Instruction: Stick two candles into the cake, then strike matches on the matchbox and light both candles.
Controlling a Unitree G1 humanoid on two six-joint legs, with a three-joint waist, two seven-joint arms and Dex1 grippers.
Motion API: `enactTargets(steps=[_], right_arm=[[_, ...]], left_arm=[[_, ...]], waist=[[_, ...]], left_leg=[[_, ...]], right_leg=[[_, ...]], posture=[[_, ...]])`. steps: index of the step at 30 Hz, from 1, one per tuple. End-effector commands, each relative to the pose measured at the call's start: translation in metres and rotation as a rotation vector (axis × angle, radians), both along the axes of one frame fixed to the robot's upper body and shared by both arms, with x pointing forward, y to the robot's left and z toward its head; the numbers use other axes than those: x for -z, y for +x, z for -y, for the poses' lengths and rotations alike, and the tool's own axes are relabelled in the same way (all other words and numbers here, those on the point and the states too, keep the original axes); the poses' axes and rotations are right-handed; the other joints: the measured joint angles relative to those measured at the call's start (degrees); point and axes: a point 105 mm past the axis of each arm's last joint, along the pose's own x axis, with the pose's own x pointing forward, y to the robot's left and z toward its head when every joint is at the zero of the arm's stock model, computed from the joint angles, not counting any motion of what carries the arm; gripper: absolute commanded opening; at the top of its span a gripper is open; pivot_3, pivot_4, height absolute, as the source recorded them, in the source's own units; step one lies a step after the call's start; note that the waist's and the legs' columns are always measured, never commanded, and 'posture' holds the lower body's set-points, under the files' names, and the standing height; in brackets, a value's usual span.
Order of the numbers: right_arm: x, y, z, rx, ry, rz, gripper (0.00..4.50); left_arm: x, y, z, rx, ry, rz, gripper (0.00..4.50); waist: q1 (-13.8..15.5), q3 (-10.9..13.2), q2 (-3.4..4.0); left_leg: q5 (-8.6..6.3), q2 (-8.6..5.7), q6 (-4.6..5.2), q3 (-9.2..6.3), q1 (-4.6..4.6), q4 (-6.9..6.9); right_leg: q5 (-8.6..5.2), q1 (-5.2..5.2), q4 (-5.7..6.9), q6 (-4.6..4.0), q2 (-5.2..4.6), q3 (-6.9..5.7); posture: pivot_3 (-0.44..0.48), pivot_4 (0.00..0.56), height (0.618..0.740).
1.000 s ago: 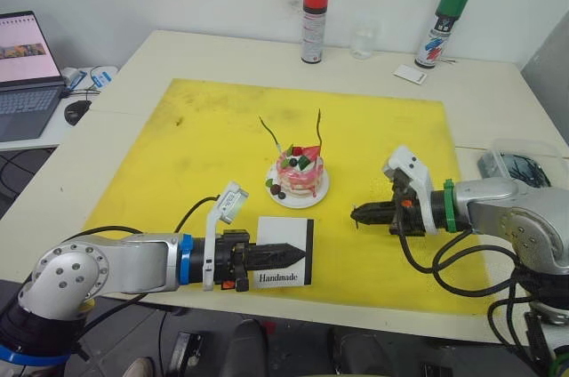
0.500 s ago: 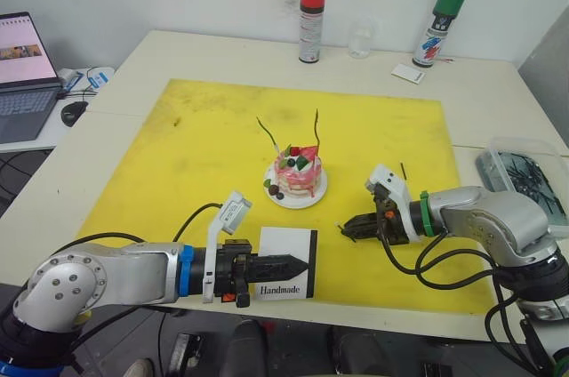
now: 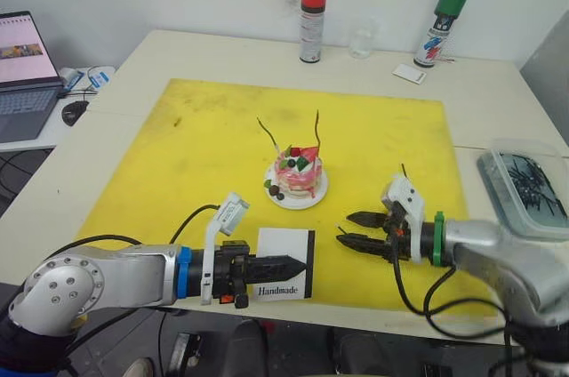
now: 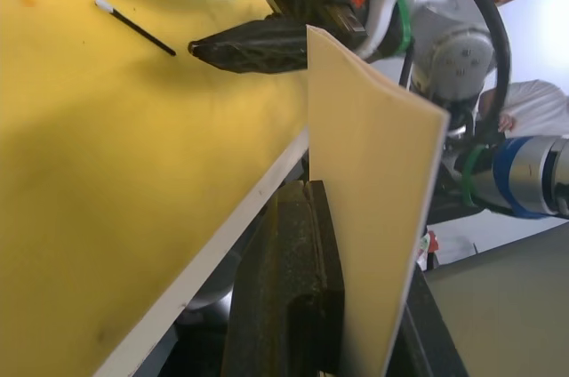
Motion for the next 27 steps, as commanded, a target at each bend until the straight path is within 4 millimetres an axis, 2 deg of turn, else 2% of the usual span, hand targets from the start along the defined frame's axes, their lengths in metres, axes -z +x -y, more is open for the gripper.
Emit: enactTargets(steps=[1,5,12,26,27], right_arm=[[-0.011,0.002,0.001,0.062,0.021,0.196,2.67],[0.001,0.011,0.003,0.143,0.031,0.244,2.67],[0.015,0.01,-0.008,0.153,0.022,0.256,2.67],[0.045,0.012,-0.007,0.188,-0.054,0.152,2.67],[0.047,0.012,-0.007,0.191,-0.06,0.143,2.51]], left_arm=[[-0.009,-0.005,0.003,0.037,-0.02,0.026,0.0],[-0.011,-0.002,0.002,0.044,-0.018,0.029,0.0],[-0.013,-0.002,0.002,0.056,-0.016,0.028,0.0],[-0.014,-0.004,0.004,0.055,-0.019,0.031,0.0],[-0.014,-0.004,0.004,0.055,-0.019,0.032,0.0]], waist=[[0.0,0.0,0.0],[-0.2,0.0,0.0],[-0.1,0.0,0.0],[-0.1,0.0,-0.02],[-0.1,0.0,-0.03]], left_leg=[[0.0,0.0,0.0,0.01,0.01,0.04],[0.02,-0.01,0.03,0.07,0.09,0.15],[0.05,0.0,0.06,0.08,0.11,0.16],[0.05,0.01,0.05,0.06,0.1,0.1],[0.05,0.01,0.05,0.06,0.1,0.1]], right_leg=[[0.01,0.01,-0.01,0.03,0.0,0.02],[0.05,0.01,-0.01,-0.2,0.0,0.13],[0.08,0.02,-0.01,-0.28,0.0,0.14],[0.13,0.03,0.0,-0.25,0.0,0.1],[0.13,0.03,0.0,-0.25,0.0,0.1]], posture=[[0.0,0.15,0.74],[0.0,0.15,0.74],[0.0,0.15,0.74],[0.0,0.15,0.74],[0.0,0.15,0.74]])
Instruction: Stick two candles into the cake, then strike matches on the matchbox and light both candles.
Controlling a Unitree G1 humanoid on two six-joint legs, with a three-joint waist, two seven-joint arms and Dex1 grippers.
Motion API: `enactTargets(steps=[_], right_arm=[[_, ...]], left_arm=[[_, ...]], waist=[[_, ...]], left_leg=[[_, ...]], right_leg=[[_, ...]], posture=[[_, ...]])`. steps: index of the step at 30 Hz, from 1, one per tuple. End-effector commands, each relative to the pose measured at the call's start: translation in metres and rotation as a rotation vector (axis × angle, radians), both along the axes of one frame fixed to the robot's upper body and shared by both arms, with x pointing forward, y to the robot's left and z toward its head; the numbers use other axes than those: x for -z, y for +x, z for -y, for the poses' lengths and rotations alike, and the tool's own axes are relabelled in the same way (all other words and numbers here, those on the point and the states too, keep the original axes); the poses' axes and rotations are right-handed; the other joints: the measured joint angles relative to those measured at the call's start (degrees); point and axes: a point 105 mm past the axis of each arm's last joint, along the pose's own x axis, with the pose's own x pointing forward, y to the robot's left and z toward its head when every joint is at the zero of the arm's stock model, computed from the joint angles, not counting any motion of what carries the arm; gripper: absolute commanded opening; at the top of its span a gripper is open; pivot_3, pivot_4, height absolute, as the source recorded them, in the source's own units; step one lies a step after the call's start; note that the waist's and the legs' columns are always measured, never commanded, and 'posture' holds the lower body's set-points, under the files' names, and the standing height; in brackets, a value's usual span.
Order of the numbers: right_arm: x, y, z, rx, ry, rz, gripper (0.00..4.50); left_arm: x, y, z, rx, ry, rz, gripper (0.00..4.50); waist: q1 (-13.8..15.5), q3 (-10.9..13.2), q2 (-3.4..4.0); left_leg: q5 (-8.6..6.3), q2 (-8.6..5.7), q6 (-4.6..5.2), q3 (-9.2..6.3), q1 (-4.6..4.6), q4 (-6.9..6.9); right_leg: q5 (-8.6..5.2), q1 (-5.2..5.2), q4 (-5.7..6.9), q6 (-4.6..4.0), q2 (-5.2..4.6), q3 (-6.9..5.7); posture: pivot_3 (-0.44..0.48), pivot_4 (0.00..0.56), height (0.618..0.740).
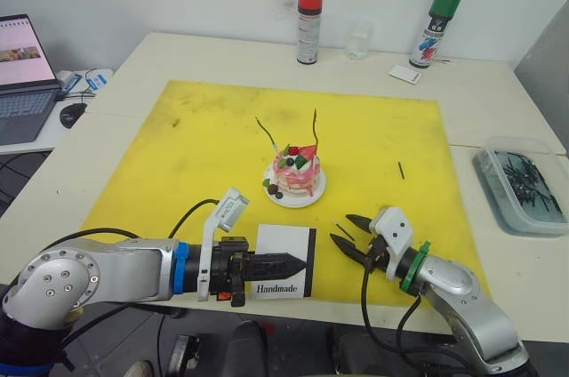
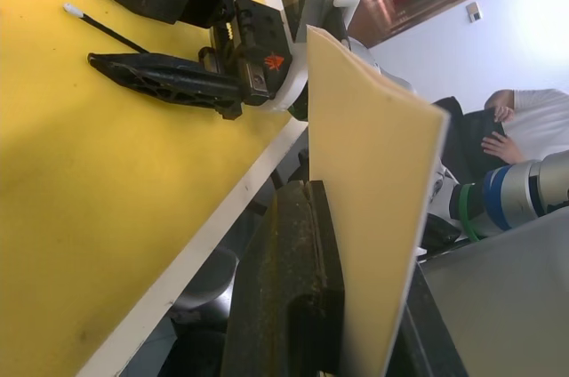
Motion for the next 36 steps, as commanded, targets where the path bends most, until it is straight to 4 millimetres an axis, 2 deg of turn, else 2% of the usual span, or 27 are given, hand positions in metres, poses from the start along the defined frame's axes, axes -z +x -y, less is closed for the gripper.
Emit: enactTargets(steps=[1,2,8,13,17,21,26,30,36], right_arm=[[0.008,0.0,0.0,0.019,-0.008,-0.049,2.3],[0.01,0.0,0.0,0.02,-0.011,-0.057,2.08],[0.016,-0.004,0.002,0.034,-0.019,-0.099,0.02],[0.014,-0.004,0.0,0.025,-0.001,-0.097,0.02],[-0.003,-0.006,0.002,-0.027,0.012,-0.044,0.02],[-0.051,-0.014,0.011,-0.224,-0.104,0.091,0.02],[-0.087,-0.02,0.014,-0.405,-0.263,0.177,0.02],[-0.098,-0.023,0.002,-0.484,-0.341,0.255,0.02],[-0.104,-0.018,-0.011,-0.468,-0.388,0.33,0.02]], left_arm=[[-0.006,-0.004,0.004,0.024,-0.015,0.013,0.0],[-0.006,-0.004,0.004,0.023,-0.015,0.013,0.0],[-0.005,-0.004,0.004,0.02,-0.017,0.013,0.0],[-0.005,-0.003,0.005,0.01,-0.019,0.012,0.0],[-0.004,0.006,0.002,-0.044,-0.013,0.017,0.0],[-0.001,0.022,-0.003,-0.117,-0.015,0.007,0.0],[0.007,0.044,-0.004,-0.197,-0.002,0.009,0.0],[0.004,0.054,0.002,-0.203,-0.025,0.023,0.0],[0.0,0.058,0.009,-0.176,-0.038,0.047,0.0]], waist=[[0.0,0.0,-0.02],[0.0,0.0,-0.04],[0.0,-0.2,-0.18],[0.0,-0.2,-0.19],[0.0,-0.2,-0.19],[0.1,-0.1,-0.09],[0.1,-0.1,-0.1],[0.1,-0.1,-0.11],[0.1,-0.1,-0.11]], left_leg=[[0.0,0.0,0.0,0.0,0.0,0.0],[0.0,0.0,0.0,0.01,0.0,0.0],[0.0,0.0,0.0,-0.01,0.01,0.01],[0.0,0.0,0.0,-0.02,0.02,0.02],[0.0,0.0,0.0,-0.03,0.02,0.02],[0.0,-0.02,0.01,0.02,0.01,0.03],[0.02,0.01,0.03,-0.04,0.04,0.09],[0.01,-0.01,0.02,-0.09,-0.01,0.08],[0.0,-0.03,0.01,-0.08,-0.06,0.05]], right_leg=[[0.0,0.0,0.0,0.0,0.0,0.01],[0.0,0.0,0.0,-0.01,0.0,0.01],[-0.01,0.01,0.0,-0.03,0.0,0.0],[-0.02,0.02,0.0,-0.05,0.0,-0.01],[-0.01,0.04,0.0,-0.03,0.0,-0.01],[0.02,0.06,-0.01,0.01,-0.02,0.03],[0.01,0.12,0.01,0.02,0.03,-0.02],[0.11,0.13,-0.02,0.14,0.03,-0.07],[0.16,0.11,-0.02,0.08,0.01,-0.07]], posture=[[0.0,0.15,0.74],[0.0,0.15,0.74],[0.0,0.15,0.74],[0.0,0.15,0.74],[0.0,0.15,0.74],[0.0,0.15,0.74],[0.0,0.15,0.74],[0.0,0.15,0.74],[0.0,0.15,0.74]])
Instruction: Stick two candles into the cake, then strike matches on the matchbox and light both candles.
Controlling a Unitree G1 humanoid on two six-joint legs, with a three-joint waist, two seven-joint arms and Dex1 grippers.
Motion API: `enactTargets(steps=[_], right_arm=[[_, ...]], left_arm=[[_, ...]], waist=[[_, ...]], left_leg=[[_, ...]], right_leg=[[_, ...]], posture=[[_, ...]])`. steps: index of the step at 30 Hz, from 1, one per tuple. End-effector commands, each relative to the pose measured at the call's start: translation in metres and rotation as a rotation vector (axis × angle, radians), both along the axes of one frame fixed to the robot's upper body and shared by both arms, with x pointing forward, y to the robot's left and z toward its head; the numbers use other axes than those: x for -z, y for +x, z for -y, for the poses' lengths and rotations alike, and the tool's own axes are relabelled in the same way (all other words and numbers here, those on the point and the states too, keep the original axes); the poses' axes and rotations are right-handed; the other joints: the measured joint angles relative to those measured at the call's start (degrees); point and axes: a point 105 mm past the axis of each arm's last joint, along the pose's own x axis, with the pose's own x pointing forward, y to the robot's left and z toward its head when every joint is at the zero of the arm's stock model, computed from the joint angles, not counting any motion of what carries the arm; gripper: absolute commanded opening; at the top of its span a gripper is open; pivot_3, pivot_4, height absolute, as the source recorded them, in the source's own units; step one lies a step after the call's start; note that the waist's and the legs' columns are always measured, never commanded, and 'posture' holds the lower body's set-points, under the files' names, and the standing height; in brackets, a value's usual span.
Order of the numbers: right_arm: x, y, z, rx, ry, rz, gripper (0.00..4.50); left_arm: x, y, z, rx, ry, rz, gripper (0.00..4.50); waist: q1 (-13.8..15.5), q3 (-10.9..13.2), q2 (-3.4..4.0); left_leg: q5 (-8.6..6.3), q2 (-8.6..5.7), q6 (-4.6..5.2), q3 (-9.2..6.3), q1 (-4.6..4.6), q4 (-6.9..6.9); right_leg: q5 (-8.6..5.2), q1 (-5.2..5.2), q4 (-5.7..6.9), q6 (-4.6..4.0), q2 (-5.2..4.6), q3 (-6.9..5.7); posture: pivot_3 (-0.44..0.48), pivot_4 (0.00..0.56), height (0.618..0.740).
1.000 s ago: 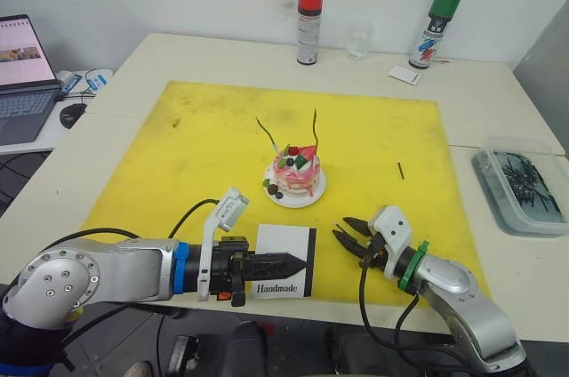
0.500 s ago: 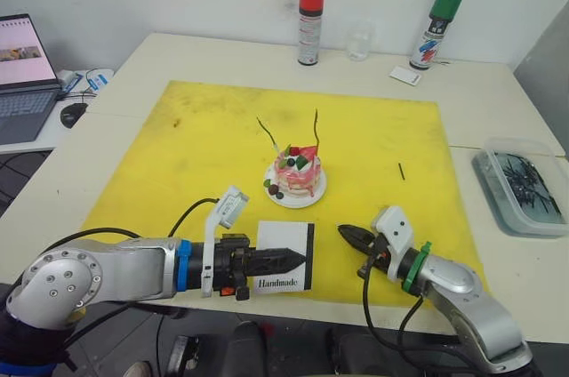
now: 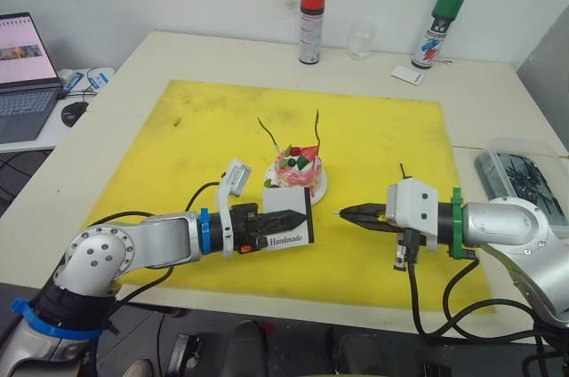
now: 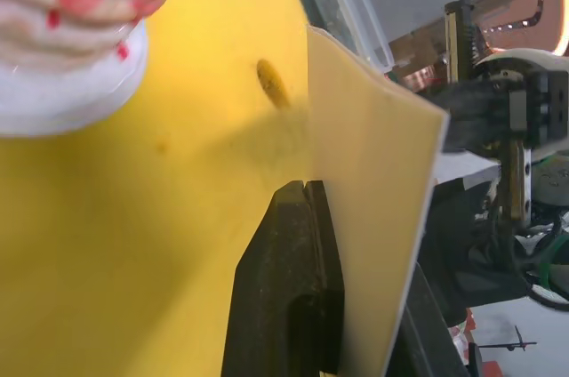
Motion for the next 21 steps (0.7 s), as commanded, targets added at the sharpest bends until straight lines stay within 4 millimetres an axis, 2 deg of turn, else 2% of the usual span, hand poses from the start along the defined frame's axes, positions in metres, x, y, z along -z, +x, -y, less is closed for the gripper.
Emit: enactTargets(steps=[1,10,21], right_arm=[[-0.008,0.0,-0.008,-0.005,-0.014,0.079,0.02],[-0.01,0.001,-0.018,-0.016,0.008,0.081,0.02],[-0.003,-0.016,-0.015,-0.078,-0.055,0.048,0.02]], left_arm=[[-0.007,0.0,0.004,0.029,-0.01,0.028,0.0],[-0.011,-0.001,0.007,0.052,-0.018,0.042,0.0],[-0.015,0.006,0.001,0.006,-0.031,0.051,0.0]], waist=[[0.0,0.0,0.0],[0.0,0.0,0.0],[0.0,0.0,0.0]], left_leg=[[0.0,0.0,0.0,-0.01,0.0,0.0],[0.01,0.0,0.0,0.0,0.0,0.03],[0.01,0.0,0.0,-0.02,0.01,0.03]], right_leg=[[0.0,0.0,0.0,0.0,0.0,-0.01],[0.02,0.01,0.02,0.03,-0.01,0.0],[0.02,0.01,0.03,0.02,0.0,-0.02]], posture=[[0.0,0.15,0.74],[0.0,0.15,0.74],[0.0,0.15,0.74]])
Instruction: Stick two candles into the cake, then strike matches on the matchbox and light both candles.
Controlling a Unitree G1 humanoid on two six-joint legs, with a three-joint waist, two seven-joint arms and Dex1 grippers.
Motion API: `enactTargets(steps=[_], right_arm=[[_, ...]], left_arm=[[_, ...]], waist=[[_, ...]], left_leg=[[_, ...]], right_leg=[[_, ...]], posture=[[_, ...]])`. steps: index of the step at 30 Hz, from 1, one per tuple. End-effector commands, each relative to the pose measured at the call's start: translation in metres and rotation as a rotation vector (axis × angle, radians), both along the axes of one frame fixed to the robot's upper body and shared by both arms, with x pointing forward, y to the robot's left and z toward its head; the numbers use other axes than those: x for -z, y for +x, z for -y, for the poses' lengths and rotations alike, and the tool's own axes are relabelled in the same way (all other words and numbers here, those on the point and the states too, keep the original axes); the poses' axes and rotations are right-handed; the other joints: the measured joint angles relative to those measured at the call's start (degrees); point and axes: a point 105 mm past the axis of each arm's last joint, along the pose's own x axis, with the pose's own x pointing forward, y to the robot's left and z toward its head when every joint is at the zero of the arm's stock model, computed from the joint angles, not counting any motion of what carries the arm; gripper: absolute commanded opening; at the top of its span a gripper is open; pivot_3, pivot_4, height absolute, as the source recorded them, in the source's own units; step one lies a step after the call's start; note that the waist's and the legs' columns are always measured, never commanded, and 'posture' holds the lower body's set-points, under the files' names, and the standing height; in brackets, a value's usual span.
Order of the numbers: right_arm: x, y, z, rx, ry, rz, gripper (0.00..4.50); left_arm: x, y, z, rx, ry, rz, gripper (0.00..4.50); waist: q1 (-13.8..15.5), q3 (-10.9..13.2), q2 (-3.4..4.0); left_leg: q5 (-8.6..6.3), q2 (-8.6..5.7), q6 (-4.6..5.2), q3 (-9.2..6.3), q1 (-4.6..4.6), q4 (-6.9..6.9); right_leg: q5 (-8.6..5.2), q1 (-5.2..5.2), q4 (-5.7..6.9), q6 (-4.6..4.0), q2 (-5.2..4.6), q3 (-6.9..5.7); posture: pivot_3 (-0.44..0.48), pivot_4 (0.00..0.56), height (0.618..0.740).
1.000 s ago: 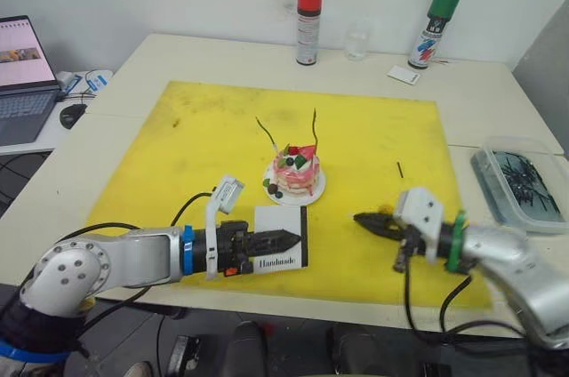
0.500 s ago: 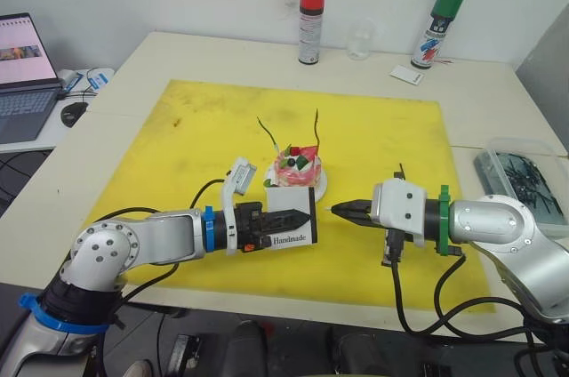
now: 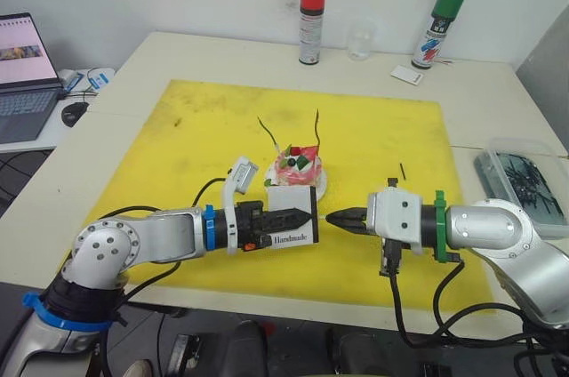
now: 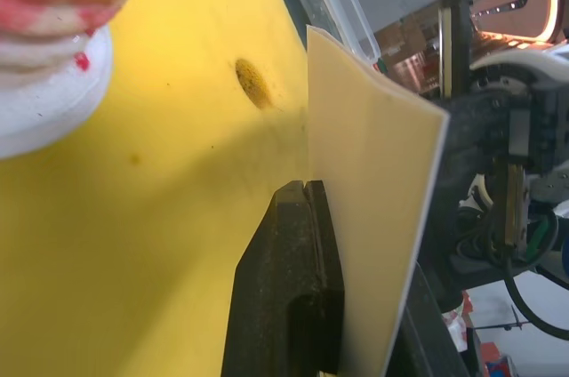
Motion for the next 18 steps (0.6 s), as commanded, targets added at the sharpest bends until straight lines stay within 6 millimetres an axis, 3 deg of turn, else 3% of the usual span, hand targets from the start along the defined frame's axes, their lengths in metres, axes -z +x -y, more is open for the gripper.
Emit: enactTargets(steps=[1,18], right_arm=[[-0.004,-0.007,-0.001,-0.028,-0.015,0.027,0.02],[0.0,0.009,-0.006,0.003,-0.037,0.05,0.02]], left_arm=[[-0.012,0.003,0.001,-0.007,-0.029,0.044,0.0],[-0.013,-0.004,0.008,0.038,-0.037,0.047,0.0]], waist=[[0.0,0.0,0.0],[0.0,0.0,0.0]], left_leg=[[0.0,0.0,0.0,0.0,0.0,0.0],[0.0,0.0,0.0,-0.01,-0.01,0.01]], right_leg=[[0.0,0.0,0.0,0.0,0.0,0.0],[0.0,0.01,0.0,0.0,0.0,-0.01]], posture=[[0.0,0.15,0.74],[0.0,0.15,0.74]])
